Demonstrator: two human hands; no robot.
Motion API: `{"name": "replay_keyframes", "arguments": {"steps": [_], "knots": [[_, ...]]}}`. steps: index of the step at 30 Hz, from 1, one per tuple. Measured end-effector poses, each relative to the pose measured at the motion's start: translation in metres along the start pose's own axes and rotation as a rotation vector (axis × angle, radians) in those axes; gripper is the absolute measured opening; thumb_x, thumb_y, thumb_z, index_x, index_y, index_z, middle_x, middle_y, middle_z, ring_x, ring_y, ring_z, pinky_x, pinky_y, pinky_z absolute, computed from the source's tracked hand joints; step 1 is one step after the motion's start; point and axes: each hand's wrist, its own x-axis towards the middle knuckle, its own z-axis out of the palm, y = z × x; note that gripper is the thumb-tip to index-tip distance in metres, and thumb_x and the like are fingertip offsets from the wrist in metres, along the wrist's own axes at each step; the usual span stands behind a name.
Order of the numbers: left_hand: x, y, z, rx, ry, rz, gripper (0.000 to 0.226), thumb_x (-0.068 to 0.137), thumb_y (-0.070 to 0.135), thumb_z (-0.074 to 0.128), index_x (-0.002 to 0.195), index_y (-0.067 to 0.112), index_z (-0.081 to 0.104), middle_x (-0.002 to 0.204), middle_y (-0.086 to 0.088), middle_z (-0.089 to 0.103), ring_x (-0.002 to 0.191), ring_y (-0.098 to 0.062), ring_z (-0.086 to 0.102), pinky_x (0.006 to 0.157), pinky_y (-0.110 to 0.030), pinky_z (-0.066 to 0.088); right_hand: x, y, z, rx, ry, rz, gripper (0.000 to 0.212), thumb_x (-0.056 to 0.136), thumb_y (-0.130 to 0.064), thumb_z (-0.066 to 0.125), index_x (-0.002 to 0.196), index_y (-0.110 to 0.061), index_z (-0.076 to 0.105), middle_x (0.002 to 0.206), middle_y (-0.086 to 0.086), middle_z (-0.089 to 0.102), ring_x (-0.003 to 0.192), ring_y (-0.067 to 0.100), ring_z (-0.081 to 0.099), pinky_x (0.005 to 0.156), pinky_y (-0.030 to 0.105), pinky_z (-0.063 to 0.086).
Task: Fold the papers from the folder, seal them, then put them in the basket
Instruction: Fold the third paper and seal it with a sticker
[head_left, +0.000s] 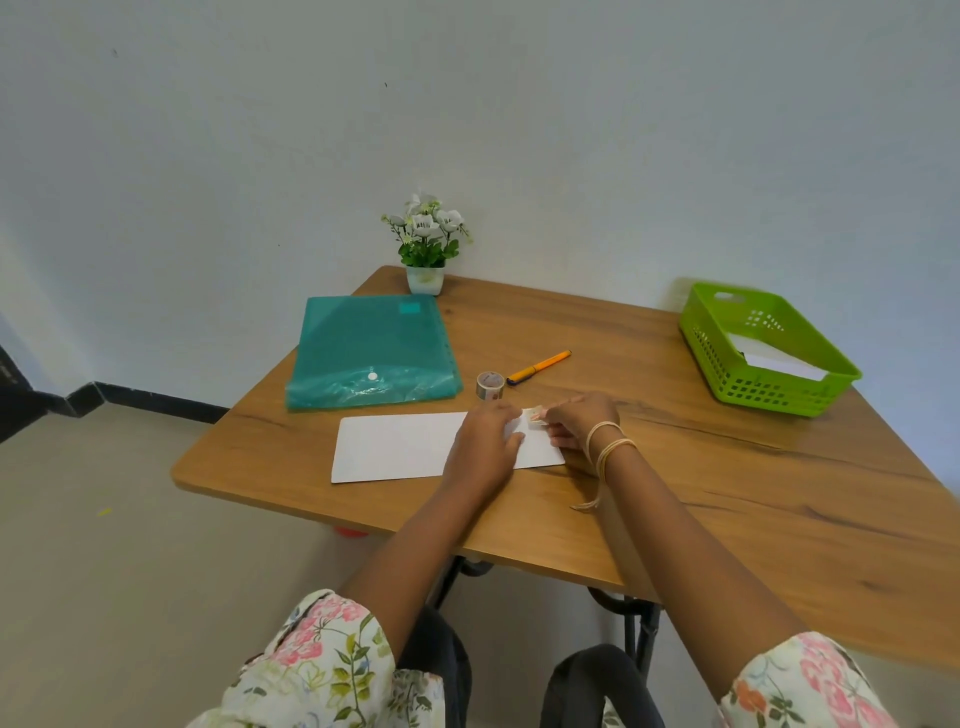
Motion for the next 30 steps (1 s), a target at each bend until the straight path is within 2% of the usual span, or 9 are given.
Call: {"name": "replay_keyframes", "arguments": {"steps": [3, 6, 11, 19, 22, 24, 27, 30], "knots": [[0.001, -0.001, 0.002, 0.075, -0.016, 0.069, 0.034, 0.093, 0.021, 0.058, 0.127, 0.017, 0.062, 0.132, 0.002, 0.059, 0.123, -0.014, 0.049, 0.101, -0.029, 0.042, 0.002, 0.004, 0.003, -0.070, 0.064, -0.025, 0.017, 0.071, 0.001, 0.076, 0.069, -0.005, 0.061, 0.065, 0.014, 0.063, 0.057, 0.024, 0.060, 0.067, 0.041, 0.060], [0.000, 0.001, 0.001, 0.141, -0.021, 0.155, 0.033, 0.095, 0.019, 0.054, 0.127, 0.018, 0.063, 0.133, 0.003, 0.059, 0.124, -0.014, 0.047, 0.101, -0.030, 0.042, 0.003, 0.007, 0.006, -0.116, 0.126, -0.073, 0.007, 0.069, -0.005, 0.075, 0.069, -0.002, 0.068, 0.063, 0.013, 0.067, 0.056, 0.025, 0.065, 0.068, 0.044, 0.061], [0.000, 0.001, 0.002, 0.173, -0.012, 0.190, 0.031, 0.096, 0.019, 0.052, 0.125, 0.017, 0.064, 0.130, 0.003, 0.061, 0.119, -0.015, 0.050, 0.096, -0.029, 0.044, 0.002, 0.003, 0.005, -0.078, 0.082, -0.040, 0.011, 0.072, -0.003, 0.074, 0.065, -0.003, 0.065, 0.063, 0.013, 0.065, 0.061, 0.027, 0.064, 0.070, 0.041, 0.061], [-0.001, -0.001, 0.006, 0.207, -0.030, 0.177, 0.032, 0.096, 0.023, 0.050, 0.125, 0.021, 0.064, 0.125, 0.001, 0.065, 0.115, -0.014, 0.052, 0.093, -0.031, 0.047, 0.001, 0.002, 0.006, -0.158, 0.114, -0.056, 0.011, 0.069, -0.008, 0.072, 0.061, -0.004, 0.067, 0.061, 0.011, 0.068, 0.051, 0.024, 0.062, 0.059, 0.033, 0.057], [0.000, -0.001, 0.009, 0.205, -0.023, 0.134, 0.033, 0.096, 0.027, 0.049, 0.126, 0.023, 0.063, 0.123, 0.001, 0.065, 0.113, -0.012, 0.053, 0.094, -0.031, 0.048, 0.000, 0.002, 0.005, -0.259, 0.115, -0.084, 0.018, 0.071, -0.013, 0.071, 0.056, -0.009, 0.061, 0.055, 0.007, 0.063, 0.042, 0.018, 0.057, 0.042, 0.020, 0.045], [0.000, -0.001, 0.010, 0.203, -0.016, 0.117, 0.033, 0.096, 0.028, 0.048, 0.125, 0.023, 0.064, 0.121, 0.001, 0.066, 0.110, -0.012, 0.055, 0.092, -0.030, 0.049, 0.000, 0.005, 0.003, -0.267, 0.132, -0.111, 0.017, 0.071, -0.012, 0.073, 0.058, -0.009, 0.062, 0.055, 0.007, 0.062, 0.040, 0.017, 0.056, 0.040, 0.022, 0.046], [-0.001, -0.001, 0.010, 0.206, -0.009, 0.107, 0.033, 0.096, 0.029, 0.048, 0.125, 0.024, 0.064, 0.119, 0.001, 0.066, 0.108, -0.011, 0.055, 0.090, -0.028, 0.049, 0.002, 0.012, 0.001, -0.220, 0.150, -0.158, 0.007, 0.072, -0.010, 0.076, 0.066, -0.009, 0.072, 0.057, 0.008, 0.065, 0.046, 0.020, 0.057, 0.057, 0.037, 0.061], [0.000, -0.001, 0.011, 0.203, -0.007, 0.102, 0.033, 0.096, 0.028, 0.048, 0.125, 0.023, 0.063, 0.120, 0.001, 0.066, 0.108, -0.011, 0.055, 0.091, -0.029, 0.049, 0.004, 0.021, 0.001, -0.245, 0.179, -0.256, 0.015, 0.076, -0.014, 0.073, 0.064, -0.023, 0.072, 0.068, 0.001, 0.069, 0.065, 0.020, 0.065, 0.068, 0.038, 0.060]]}}
